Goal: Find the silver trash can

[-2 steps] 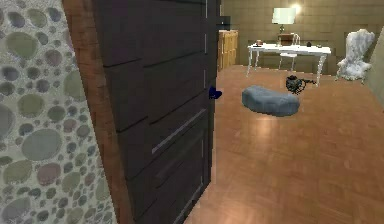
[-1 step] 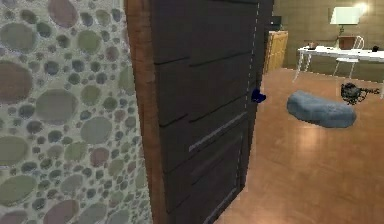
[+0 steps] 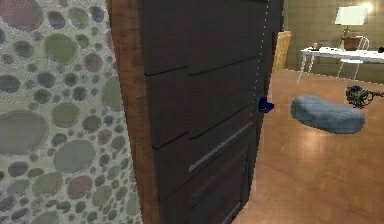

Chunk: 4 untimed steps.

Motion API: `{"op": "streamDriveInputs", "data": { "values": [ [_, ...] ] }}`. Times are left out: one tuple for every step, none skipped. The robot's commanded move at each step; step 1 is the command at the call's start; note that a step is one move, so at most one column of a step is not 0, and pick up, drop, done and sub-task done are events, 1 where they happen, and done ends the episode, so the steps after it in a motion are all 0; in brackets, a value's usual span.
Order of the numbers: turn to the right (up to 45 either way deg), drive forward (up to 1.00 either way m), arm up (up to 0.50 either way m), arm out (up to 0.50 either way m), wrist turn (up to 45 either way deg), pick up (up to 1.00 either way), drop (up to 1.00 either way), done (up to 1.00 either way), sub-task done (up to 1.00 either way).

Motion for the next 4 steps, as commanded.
{"op": "streamDriveInputs", "data": {
  "values": [
    [39.0,0.0,0.0,0.0,0.0,0.0,0.0,0.0,0.0],
    [0.0,0.45,0.0,0.0,0.0,0.0,0.0,0.0,0.0],
    [21.0,0.0,0.0,0.0,0.0,0.0,0.0,0.0,0.0],
    [0.0,1.0,0.0,0.0,0.0,0.0,0.0,0.0,0.0]
  ]
}}
